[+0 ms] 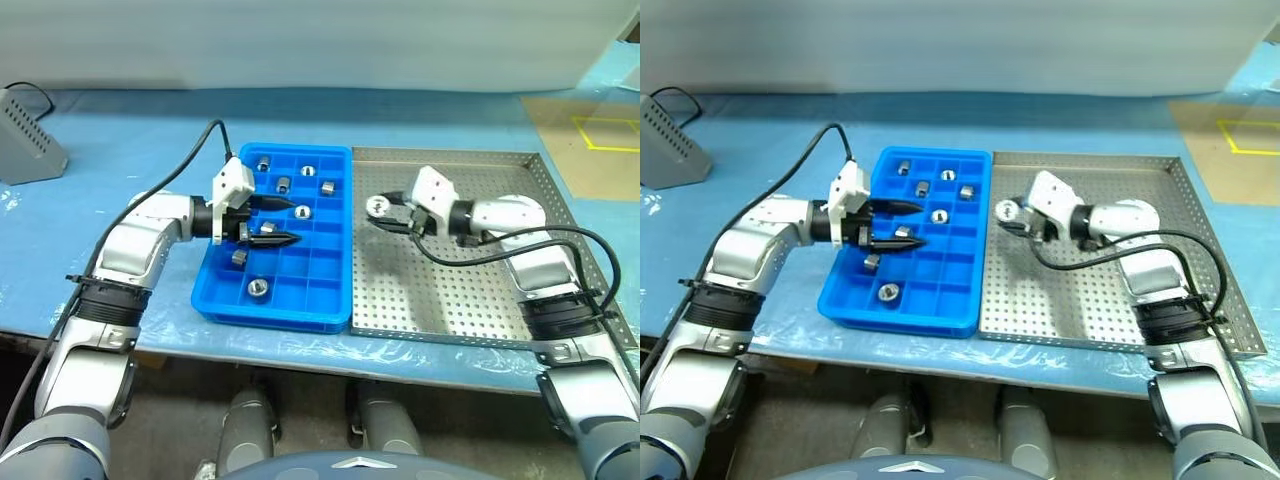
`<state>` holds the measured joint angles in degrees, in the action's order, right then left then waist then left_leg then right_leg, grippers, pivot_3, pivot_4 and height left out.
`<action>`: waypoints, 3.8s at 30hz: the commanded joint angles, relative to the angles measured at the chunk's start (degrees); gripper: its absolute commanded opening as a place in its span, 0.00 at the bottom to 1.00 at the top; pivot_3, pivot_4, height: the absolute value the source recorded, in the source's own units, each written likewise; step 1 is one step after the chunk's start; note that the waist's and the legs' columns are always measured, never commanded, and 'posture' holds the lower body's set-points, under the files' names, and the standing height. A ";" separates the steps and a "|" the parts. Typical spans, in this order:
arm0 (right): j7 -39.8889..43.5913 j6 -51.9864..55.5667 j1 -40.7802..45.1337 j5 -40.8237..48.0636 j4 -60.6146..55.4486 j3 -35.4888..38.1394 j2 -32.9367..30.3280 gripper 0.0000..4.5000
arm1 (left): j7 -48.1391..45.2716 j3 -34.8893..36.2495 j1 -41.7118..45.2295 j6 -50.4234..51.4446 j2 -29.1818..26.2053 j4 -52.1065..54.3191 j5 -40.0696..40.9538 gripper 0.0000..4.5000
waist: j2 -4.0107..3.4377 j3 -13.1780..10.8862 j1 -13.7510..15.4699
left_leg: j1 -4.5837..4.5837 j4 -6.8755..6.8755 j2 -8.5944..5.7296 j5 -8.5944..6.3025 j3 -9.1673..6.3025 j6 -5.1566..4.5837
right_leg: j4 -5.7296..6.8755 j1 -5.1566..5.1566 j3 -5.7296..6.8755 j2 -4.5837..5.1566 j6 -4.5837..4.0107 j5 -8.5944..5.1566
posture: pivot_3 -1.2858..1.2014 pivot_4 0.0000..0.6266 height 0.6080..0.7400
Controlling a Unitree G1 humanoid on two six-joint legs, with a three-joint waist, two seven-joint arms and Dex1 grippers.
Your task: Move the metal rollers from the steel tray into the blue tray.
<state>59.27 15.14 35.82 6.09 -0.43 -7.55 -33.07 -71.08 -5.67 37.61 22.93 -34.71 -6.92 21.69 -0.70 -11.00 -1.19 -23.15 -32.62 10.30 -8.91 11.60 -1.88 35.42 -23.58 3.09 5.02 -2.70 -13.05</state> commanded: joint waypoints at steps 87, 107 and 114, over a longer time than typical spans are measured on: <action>-12.88 -16.52 1.75 -5.83 47.42 9.08 -8.32 0.80 | 2.05 -3.39 0.31 0.08 5.92 3.76 0.52 0.83 | 0.15 0.01 -0.87 | 0.01 -0.55 -0.07 -0.05 0.03 -0.38 | 0.20 0.29 -0.01 0.03 -0.12 -0.06 | 0.39 0.24 1.00; -8.39 -9.88 -0.44 -1.69 30.86 9.81 -6.67 0.41 | 1.76 -1.85 0.58 -3.04 5.24 0.45 0.26 0.83 | 0.14 0.01 -1.14 | 0.01 -0.53 -0.05 -0.06 0.03 -0.38 | 0.19 0.26 -0.01 0.02 -0.12 -0.06 | 0.38 0.24 1.00; -2.43 -0.78 1.70 2.76 7.84 3.58 -1.27 0.41 | -1.52 1.64 -1.65 -4.91 -2.13 1.96 0.60 0.83 | 0.12 -0.01 -0.89 | 0.03 -0.40 0.23 -0.02 0.03 -0.27 | 0.24 0.12 -0.01 -0.23 -0.12 -0.07 | 0.41 0.24 1.00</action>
<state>55.20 12.31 36.46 6.55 13.10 -2.51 -35.15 -71.67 -5.70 36.49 19.06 -35.70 -6.73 21.41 -0.58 -11.01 -2.08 -23.14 -33.02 10.60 -8.91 11.63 -2.11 35.65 -23.46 3.08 4.73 -2.84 -13.12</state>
